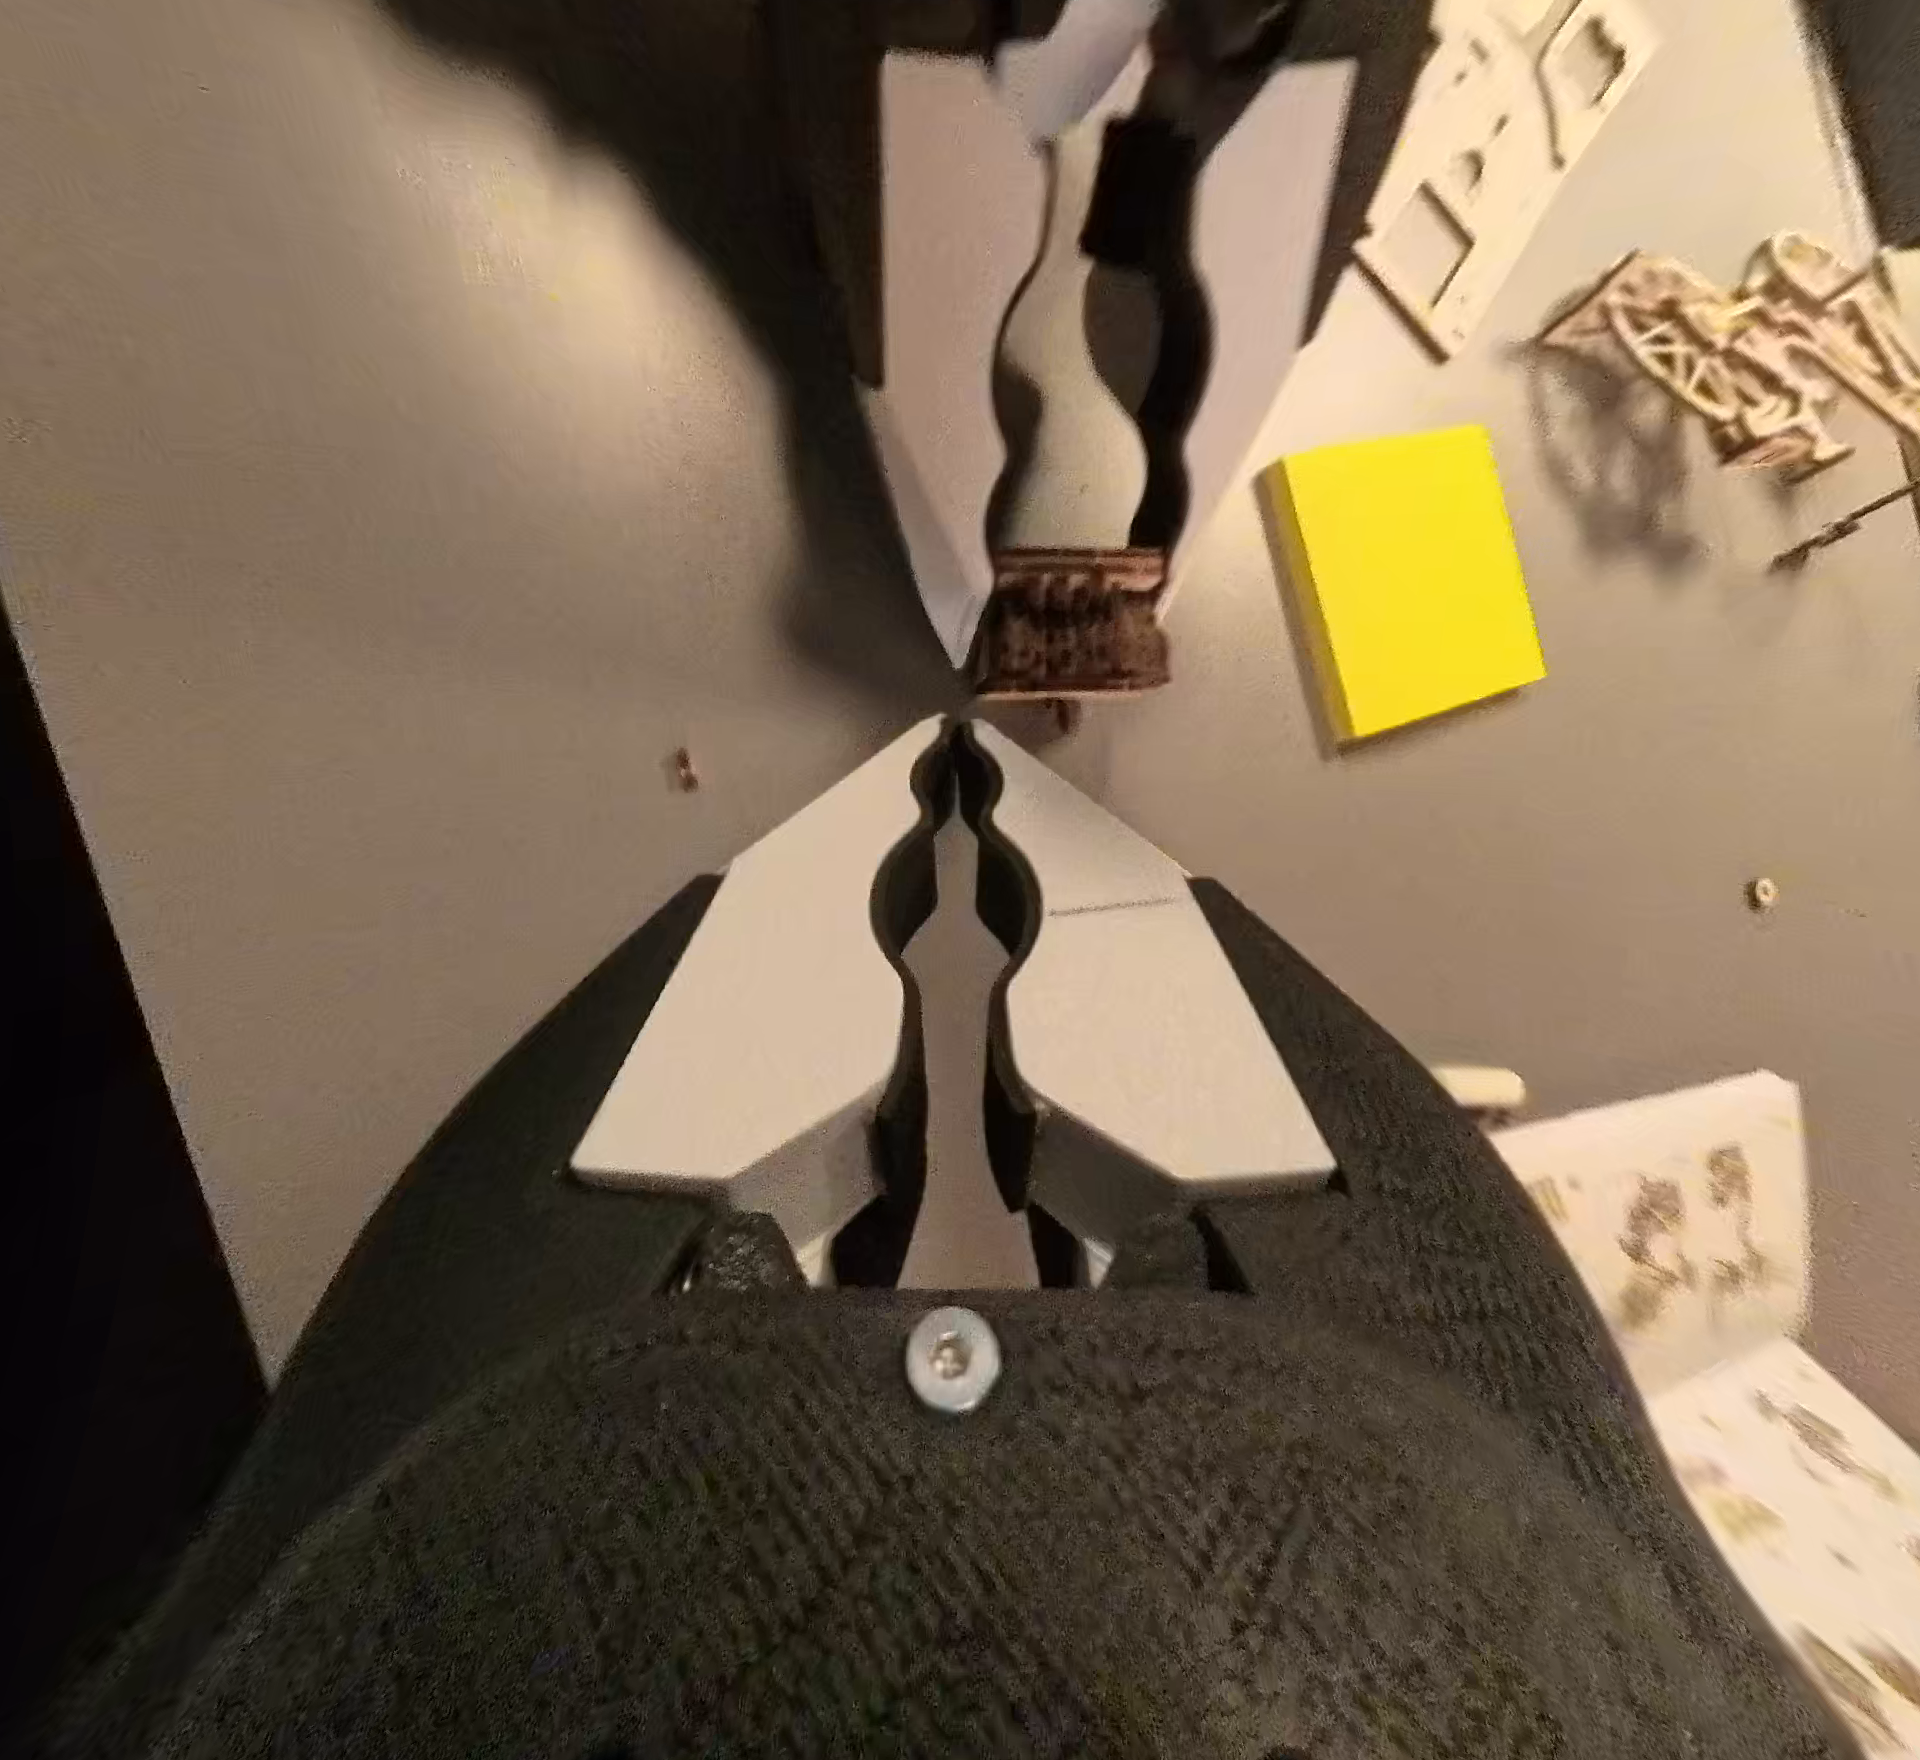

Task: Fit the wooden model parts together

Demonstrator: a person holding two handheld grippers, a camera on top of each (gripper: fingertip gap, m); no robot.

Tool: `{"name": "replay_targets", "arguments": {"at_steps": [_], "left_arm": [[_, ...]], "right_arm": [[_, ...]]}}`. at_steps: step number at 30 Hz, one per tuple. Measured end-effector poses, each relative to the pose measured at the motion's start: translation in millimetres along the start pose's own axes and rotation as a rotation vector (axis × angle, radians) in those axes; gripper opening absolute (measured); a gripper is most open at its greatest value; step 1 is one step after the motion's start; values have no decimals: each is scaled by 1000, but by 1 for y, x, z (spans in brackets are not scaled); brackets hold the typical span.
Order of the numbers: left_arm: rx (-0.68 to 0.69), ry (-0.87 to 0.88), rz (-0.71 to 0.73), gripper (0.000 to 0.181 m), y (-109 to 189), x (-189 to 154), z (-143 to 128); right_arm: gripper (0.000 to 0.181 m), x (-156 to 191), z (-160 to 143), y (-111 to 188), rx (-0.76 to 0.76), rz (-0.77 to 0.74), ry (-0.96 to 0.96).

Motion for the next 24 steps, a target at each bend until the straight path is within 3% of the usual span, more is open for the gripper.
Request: {"name": "replay_targets", "arguments": {"at_steps": [7,24], "left_arm": [[-34,25,10,39,0,1,6],[-73,11,130,39,22,0,41]], "right_arm": [[0,-6,-22,-2,245,-74,36],[0,-8,-27,-3,332,-107,36]]}}
Point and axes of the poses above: each gripper's, where its closed fingertips meet, y back along the fingers, z out of its top, x = y × z across the jaws, the point moved 2 cm from there along y, back along the fingers, and after that the axes turned 15 degrees about z, right-handed, at the moved point
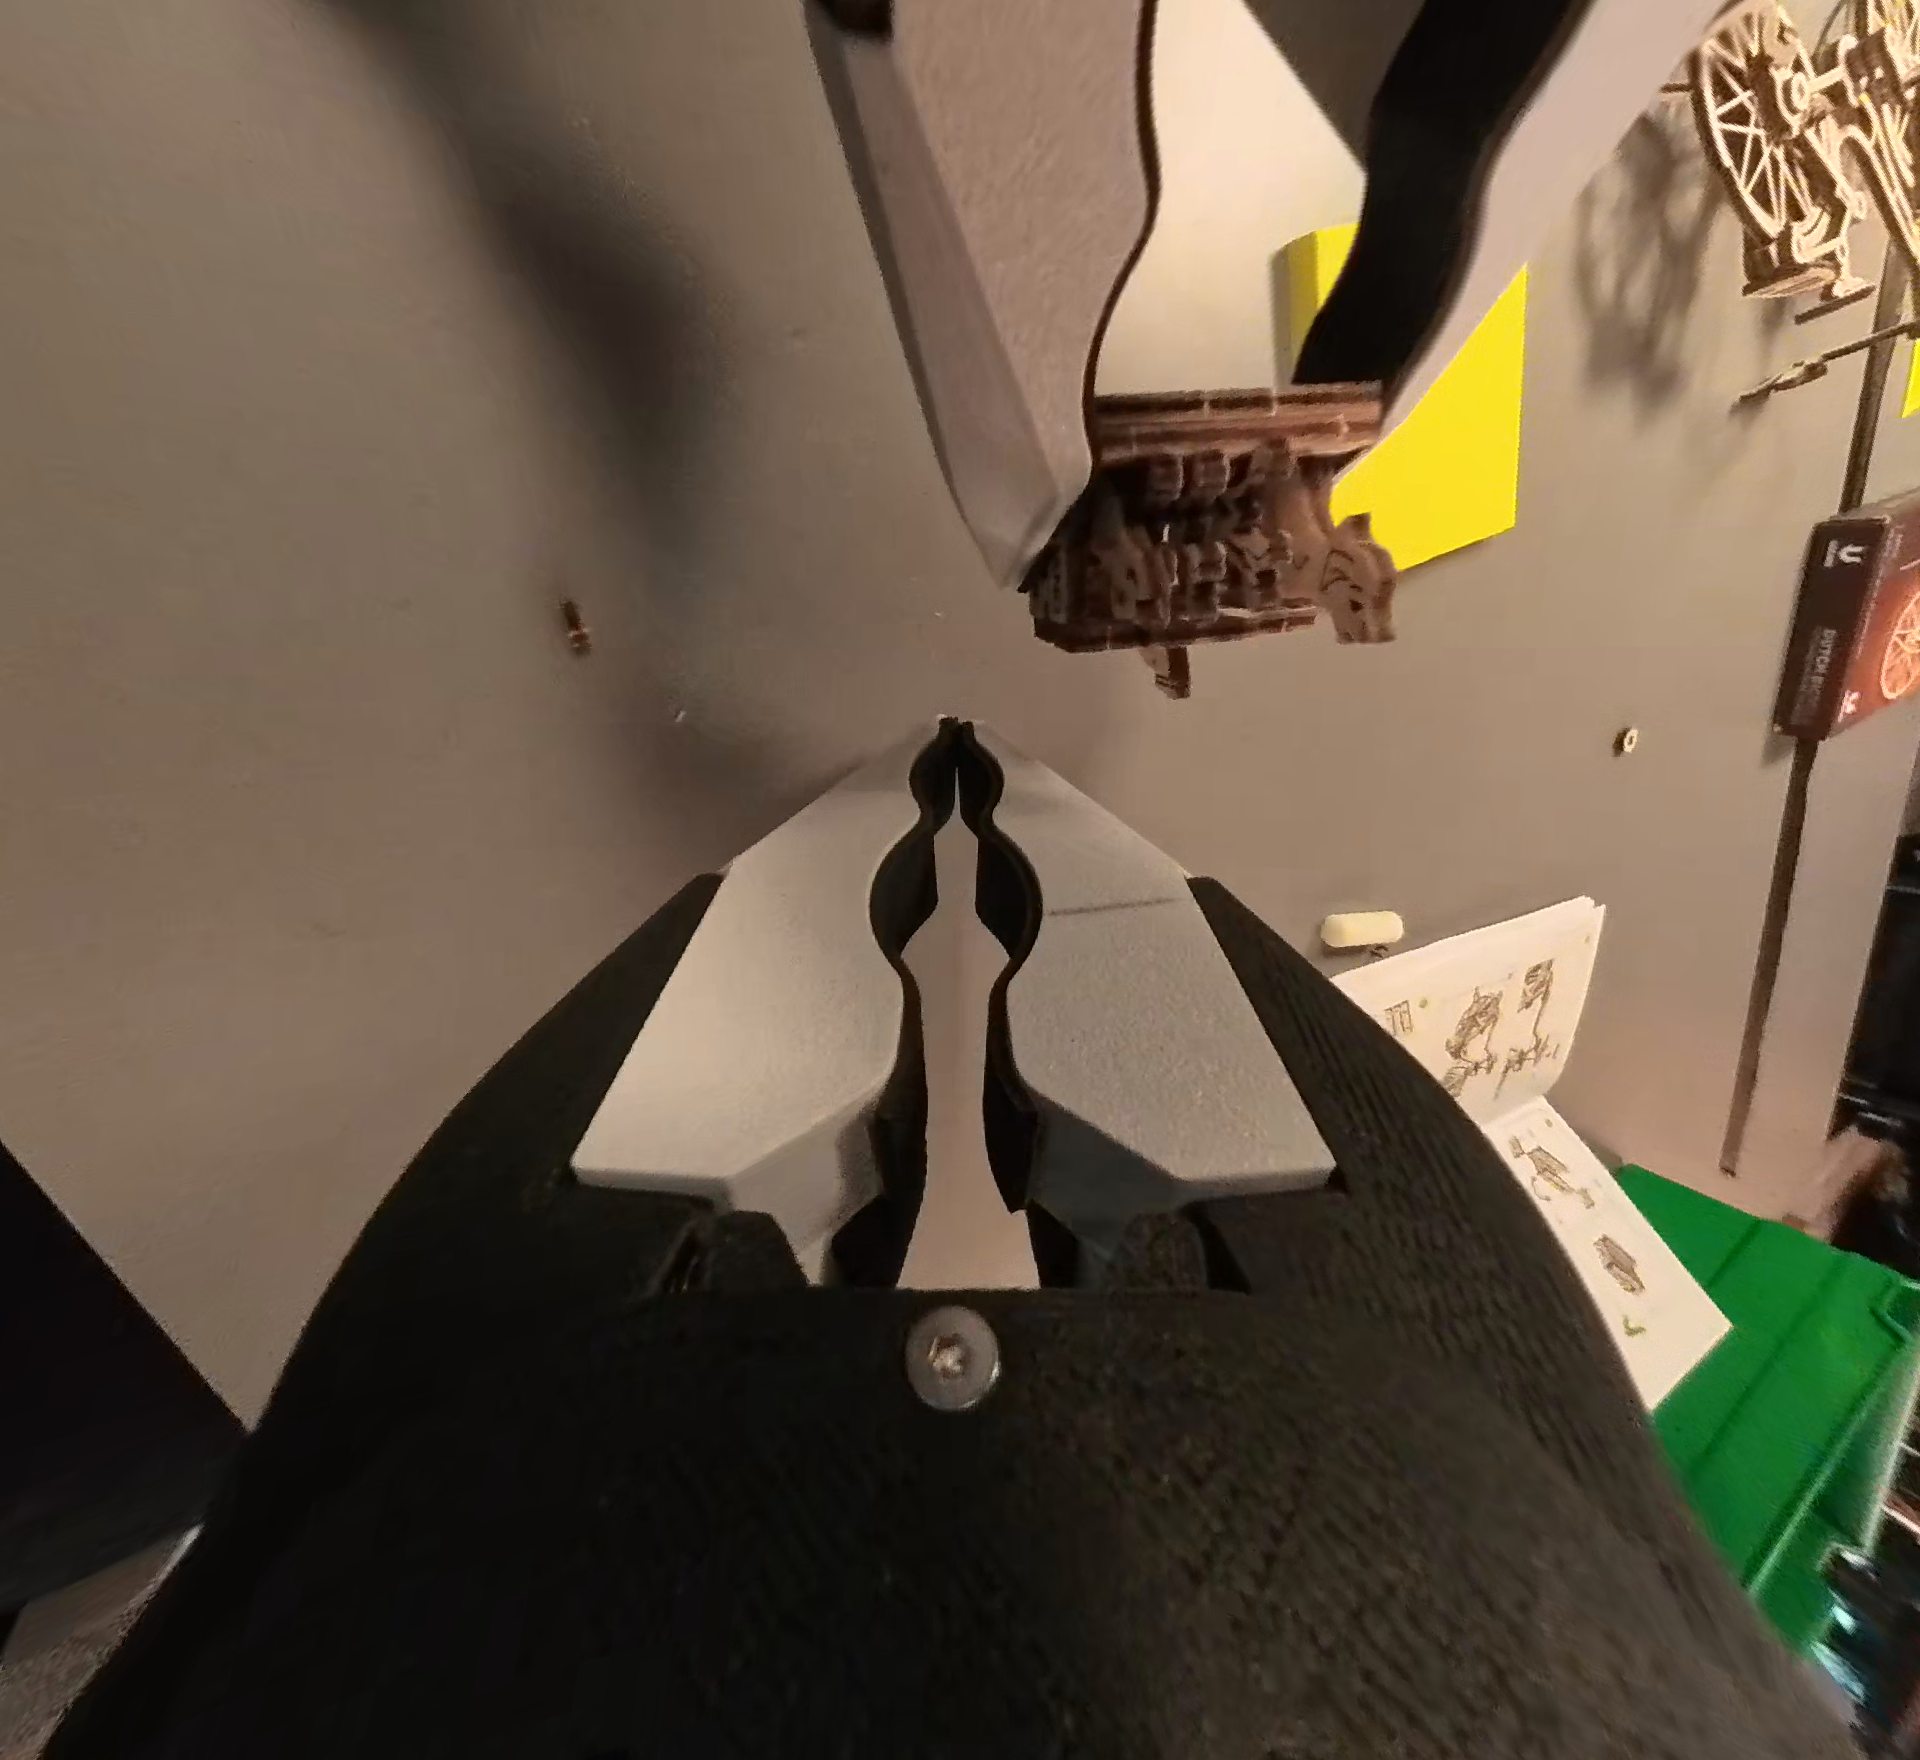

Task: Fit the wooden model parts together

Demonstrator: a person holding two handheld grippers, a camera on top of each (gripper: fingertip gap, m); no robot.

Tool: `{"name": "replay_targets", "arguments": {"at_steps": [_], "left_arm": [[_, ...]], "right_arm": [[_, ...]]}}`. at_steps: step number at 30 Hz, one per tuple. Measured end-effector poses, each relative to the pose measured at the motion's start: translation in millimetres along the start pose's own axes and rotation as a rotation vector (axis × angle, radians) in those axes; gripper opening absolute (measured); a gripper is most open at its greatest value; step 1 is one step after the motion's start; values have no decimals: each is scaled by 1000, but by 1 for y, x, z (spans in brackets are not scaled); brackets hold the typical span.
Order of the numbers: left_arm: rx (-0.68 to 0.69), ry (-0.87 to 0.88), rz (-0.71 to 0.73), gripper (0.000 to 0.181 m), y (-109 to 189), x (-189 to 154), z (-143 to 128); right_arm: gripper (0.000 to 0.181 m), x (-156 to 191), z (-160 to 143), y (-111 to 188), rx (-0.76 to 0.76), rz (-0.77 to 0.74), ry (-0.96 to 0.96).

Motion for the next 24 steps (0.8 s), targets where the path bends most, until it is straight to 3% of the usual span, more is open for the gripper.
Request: {"name": "replay_targets", "arguments": {"at_steps": [24], "left_arm": [[-27,-135,99,39,12,-10,19]], "right_arm": [[0,2,2,-2,53,-31,44]]}}
Point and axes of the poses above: each gripper's, where its closed fingertips meet, y back along the fingers, z out of its top, x = y × z across the jaws, the point moved 2 cm from there along y, back along the fingers, and after that the axes turned 15 degrees about z, right-handed, at the moved point
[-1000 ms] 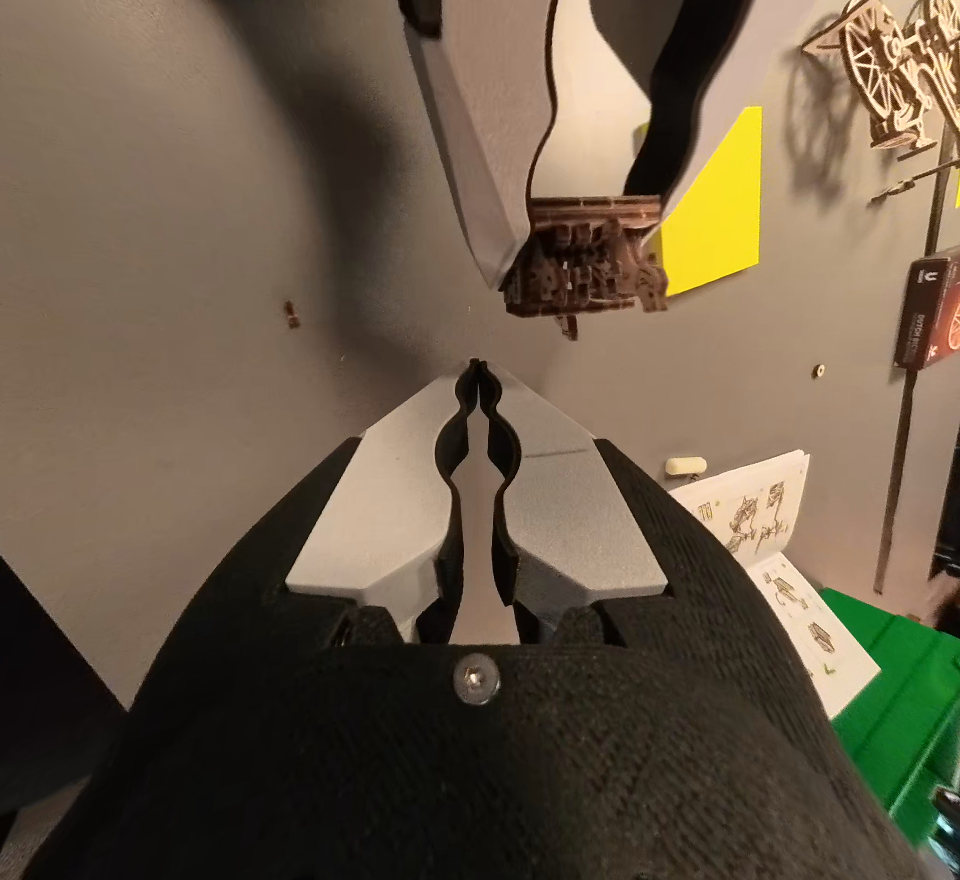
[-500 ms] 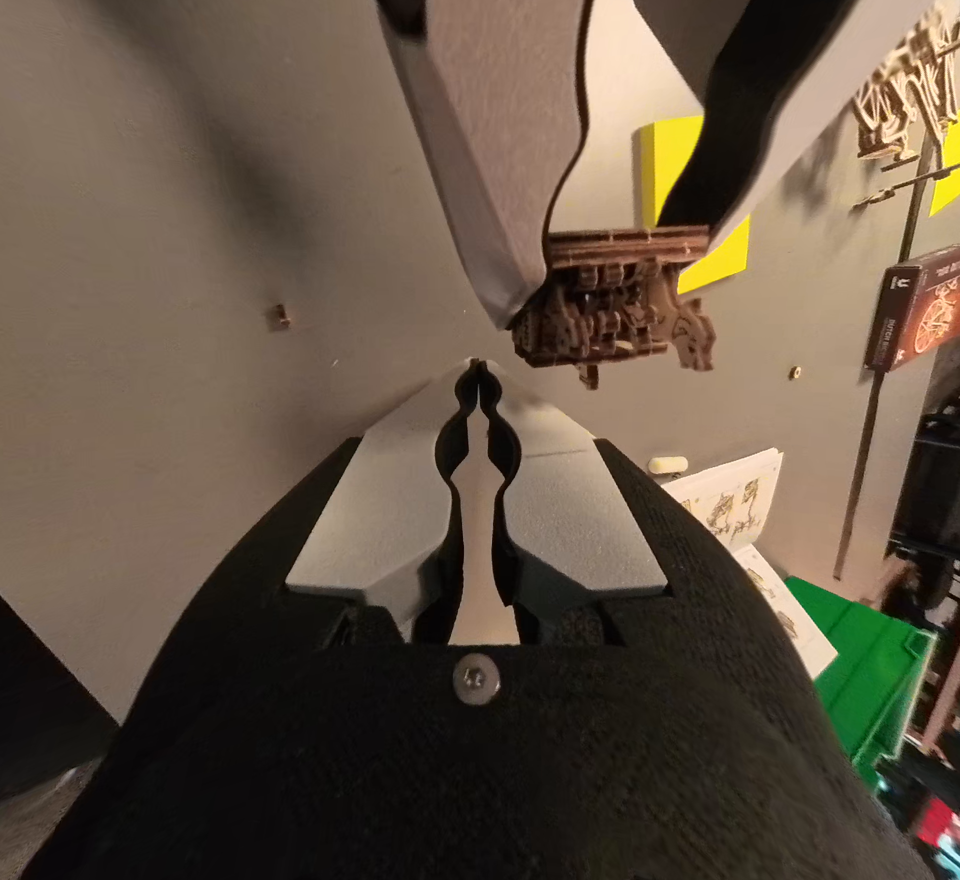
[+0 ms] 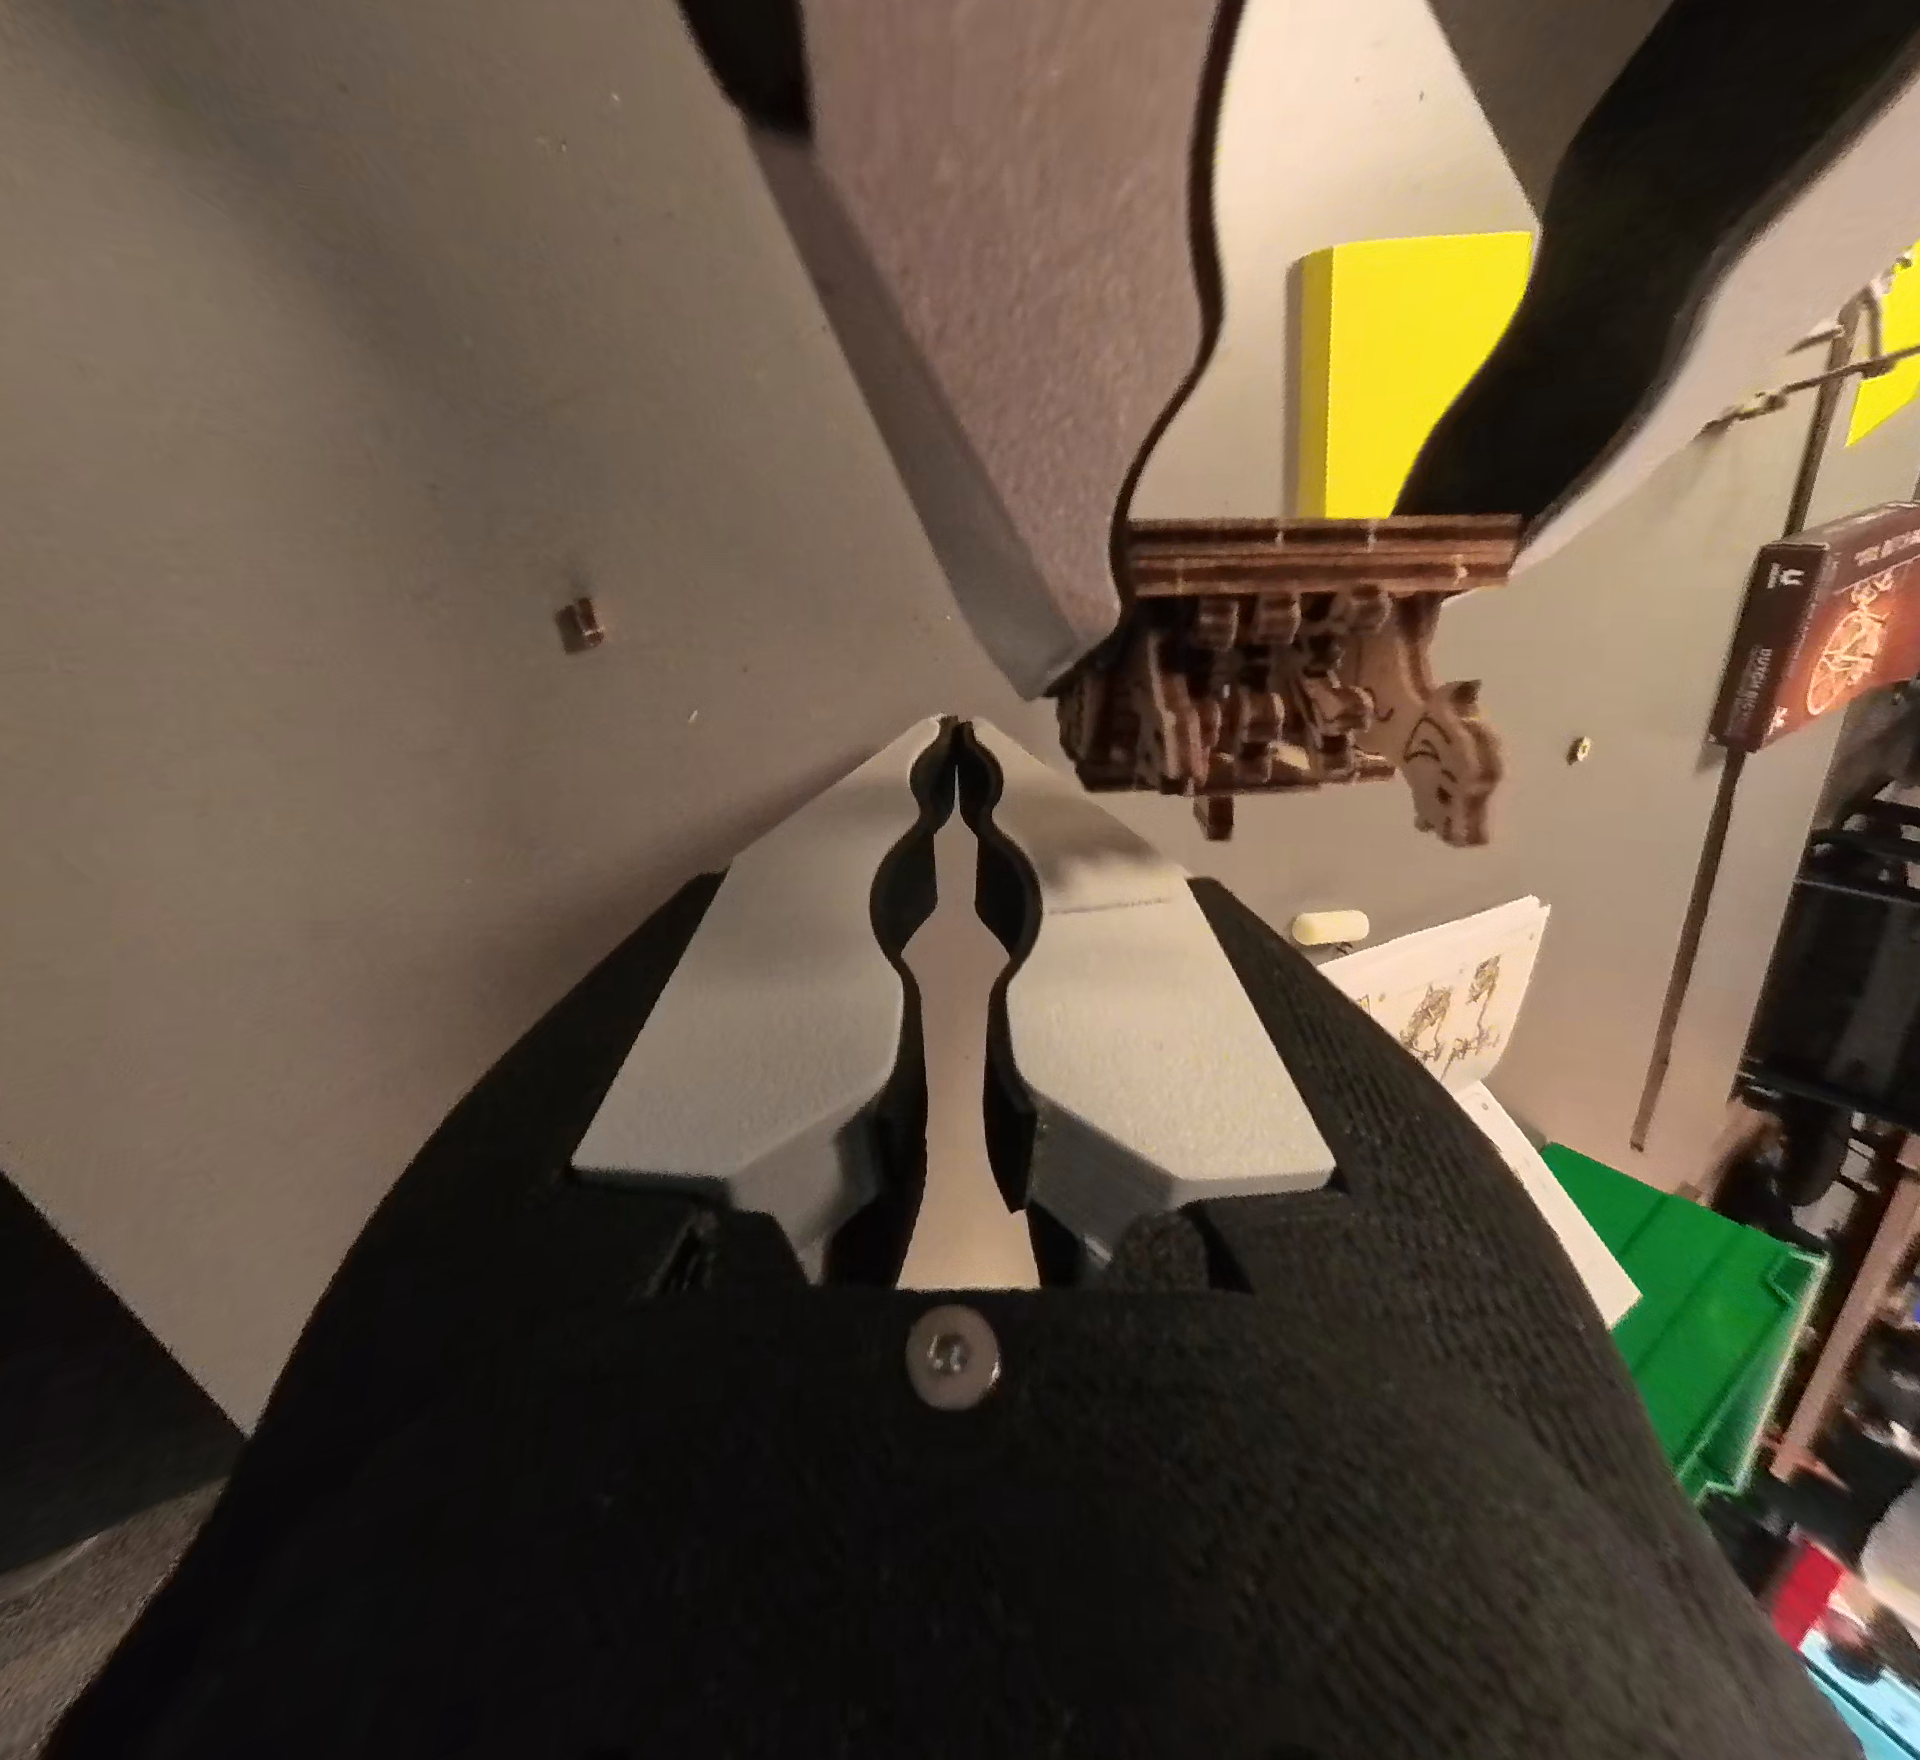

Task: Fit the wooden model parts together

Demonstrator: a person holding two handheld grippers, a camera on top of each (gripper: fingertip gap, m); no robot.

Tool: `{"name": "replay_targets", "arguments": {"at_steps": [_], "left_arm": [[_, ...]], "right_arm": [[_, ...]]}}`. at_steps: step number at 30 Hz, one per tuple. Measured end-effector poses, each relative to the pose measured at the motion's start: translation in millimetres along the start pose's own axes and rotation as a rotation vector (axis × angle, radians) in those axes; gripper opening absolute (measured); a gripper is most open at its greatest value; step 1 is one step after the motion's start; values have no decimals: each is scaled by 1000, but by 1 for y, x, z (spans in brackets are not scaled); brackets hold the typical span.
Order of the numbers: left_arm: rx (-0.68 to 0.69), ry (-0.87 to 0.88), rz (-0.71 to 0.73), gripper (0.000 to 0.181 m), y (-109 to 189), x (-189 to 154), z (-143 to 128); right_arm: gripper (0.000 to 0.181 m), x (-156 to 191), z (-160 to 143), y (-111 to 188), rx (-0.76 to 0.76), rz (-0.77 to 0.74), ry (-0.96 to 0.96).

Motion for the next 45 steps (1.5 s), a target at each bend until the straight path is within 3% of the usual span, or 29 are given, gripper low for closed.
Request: {"name": "replay_targets", "arguments": {"at_steps": [17,30,45], "left_arm": [[189,-109,59,39,-4,1,-22],[23,67,-32,39,2,0,2],[-13,141,-105,39,5,-5,9]], "right_arm": [[0,3,0,-8,50,16,25],[0,3,2,-4,17,24,19],[0,5,4,-1,1,35,17]]}}
Point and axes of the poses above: each gripper's, where its closed fingertips meet, y back along the fingers, z out of its top, x = y × z across the jaws, the point moved 2 cm from there along y, back along the fingers, and after that the axes turned 15 degrees about z, right-handed, at the moved point
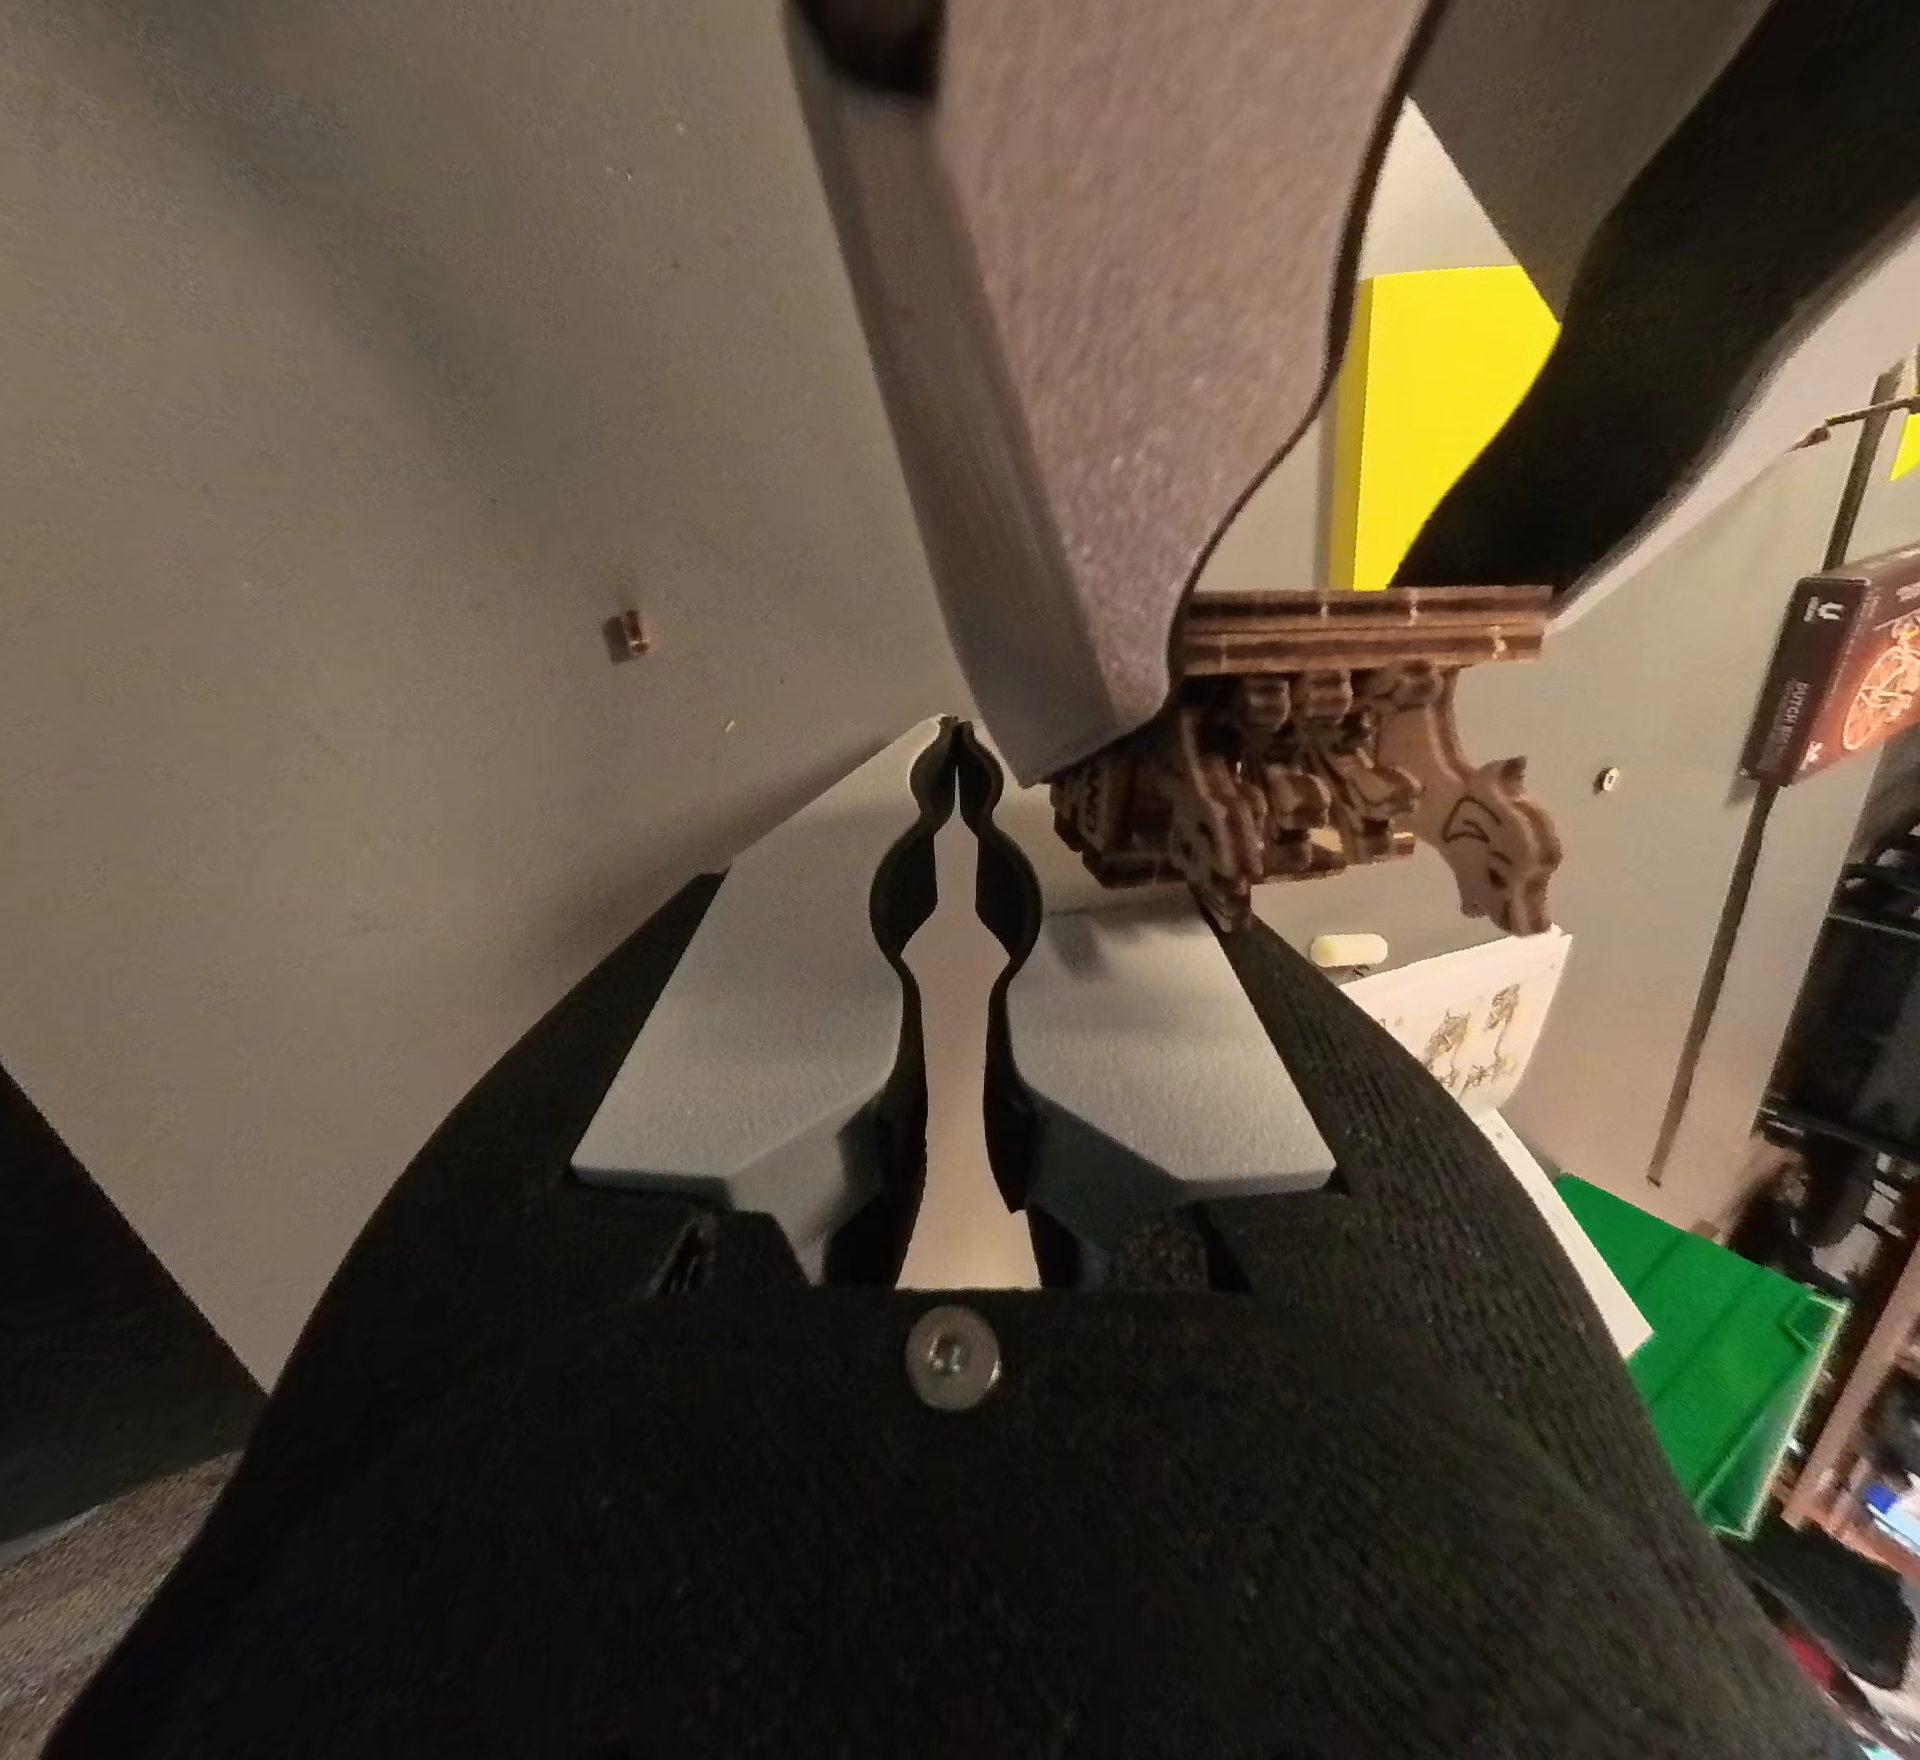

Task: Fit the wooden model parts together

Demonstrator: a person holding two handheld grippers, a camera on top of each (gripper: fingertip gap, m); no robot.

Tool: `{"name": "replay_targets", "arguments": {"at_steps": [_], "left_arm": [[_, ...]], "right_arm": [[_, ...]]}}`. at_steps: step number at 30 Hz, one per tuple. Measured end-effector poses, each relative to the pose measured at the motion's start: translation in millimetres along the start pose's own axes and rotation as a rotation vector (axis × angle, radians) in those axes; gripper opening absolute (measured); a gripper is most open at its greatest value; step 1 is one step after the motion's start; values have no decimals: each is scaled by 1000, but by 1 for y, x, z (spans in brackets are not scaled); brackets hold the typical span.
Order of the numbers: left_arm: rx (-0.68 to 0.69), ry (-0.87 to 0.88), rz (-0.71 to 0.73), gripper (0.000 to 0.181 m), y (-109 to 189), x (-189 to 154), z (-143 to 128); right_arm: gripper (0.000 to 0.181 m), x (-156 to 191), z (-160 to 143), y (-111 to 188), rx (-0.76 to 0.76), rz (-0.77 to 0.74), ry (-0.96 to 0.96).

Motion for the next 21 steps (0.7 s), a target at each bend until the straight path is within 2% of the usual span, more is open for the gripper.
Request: {"name": "replay_targets", "arguments": {"at_steps": [3,11,21], "left_arm": [[17,-15,21,39,0,1,-1],[208,-125,213,39,-2,14,-18],[297,-222,330,39,1,25,-27]], "right_arm": [[0,0,0,-1,6,3,1],[0,2,-4,-5,54,16,2],[0,3,-2,-6,61,23,14]]}}
Point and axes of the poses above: each gripper's, where its closed fingertips meet, y back along the fingers, z out of its top, x = y × z across the jaws, the point moved 2 cm from there along y, back along the fingers, and after that the axes turned 15 degrees about z, right-handed, at the moved point
